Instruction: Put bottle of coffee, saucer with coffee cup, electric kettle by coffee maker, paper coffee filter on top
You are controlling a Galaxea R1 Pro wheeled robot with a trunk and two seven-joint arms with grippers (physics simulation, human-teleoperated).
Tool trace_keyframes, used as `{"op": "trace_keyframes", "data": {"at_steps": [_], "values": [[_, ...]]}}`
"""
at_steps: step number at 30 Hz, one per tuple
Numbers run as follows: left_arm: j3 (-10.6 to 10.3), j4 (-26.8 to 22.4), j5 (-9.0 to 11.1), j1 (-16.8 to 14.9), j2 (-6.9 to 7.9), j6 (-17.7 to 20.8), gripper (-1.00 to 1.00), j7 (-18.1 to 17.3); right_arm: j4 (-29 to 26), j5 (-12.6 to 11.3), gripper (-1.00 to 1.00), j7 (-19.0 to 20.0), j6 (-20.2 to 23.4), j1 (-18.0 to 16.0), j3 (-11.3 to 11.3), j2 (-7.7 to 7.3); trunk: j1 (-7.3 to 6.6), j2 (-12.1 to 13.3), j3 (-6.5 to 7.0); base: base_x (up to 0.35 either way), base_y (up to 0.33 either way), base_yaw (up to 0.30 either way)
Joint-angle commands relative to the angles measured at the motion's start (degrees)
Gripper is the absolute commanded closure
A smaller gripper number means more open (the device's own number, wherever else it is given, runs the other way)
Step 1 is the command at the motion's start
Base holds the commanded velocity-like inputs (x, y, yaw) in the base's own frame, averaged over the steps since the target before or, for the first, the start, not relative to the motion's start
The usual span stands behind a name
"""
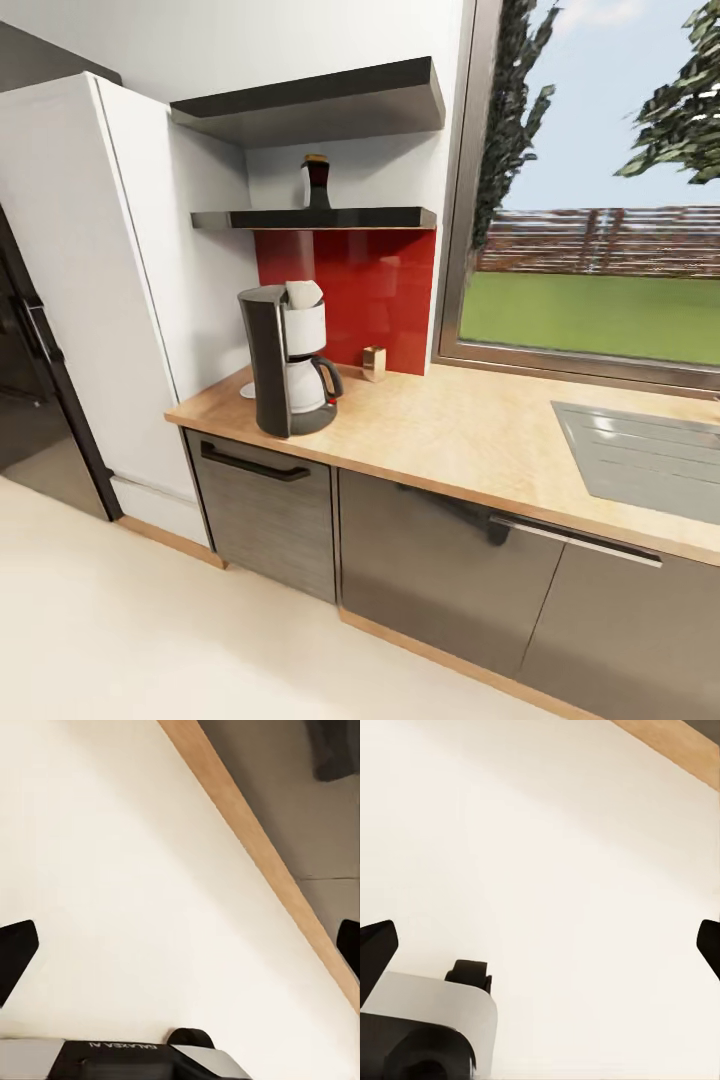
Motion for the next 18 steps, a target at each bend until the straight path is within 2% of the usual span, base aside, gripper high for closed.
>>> {"op": "trace_keyframes", "data": {"at_steps": [1,5,9,15,18], "values": [[0.4,0.0,-0.2,0.0,-1.21,0.0,-1.00,3.1,0.7,0.1,-1.00,0.0,-0.2,-0.1,0.4,0.09,0.00,0.0,-0.07,0.000,0.000,0.003],[0.3,-0.1,-0.3,0.0,-3.01,-0.1,-1.00,9.2,1.5,0.0,-1.00,0.0,-0.2,-0.1,0.4,0.24,0.00,0.0,-0.07,0.000,0.000,0.001],[0.3,-0.2,-0.3,-0.1,-3.53,-0.1,-1.00,10.9,1.7,-0.1,-1.00,0.0,-0.2,-0.1,0.4,0.28,0.00,0.0,-0.07,0.000,0.000,0.000],[0.5,-0.2,-0.3,0.0,-3.76,-0.3,-1.00,11.5,1.7,-0.1,-1.00,0.0,-0.3,-0.1,0.4,0.30,0.00,0.0,-0.07,0.000,0.000,0.000],[0.7,-0.1,-0.2,0.0,-3.74,-2.2,-1.00,11.7,1.7,-0.1,-1.00,0.0,-0.3,-0.1,0.4,0.30,0.00,0.0,-0.07,0.000,0.000,0.000]]}}
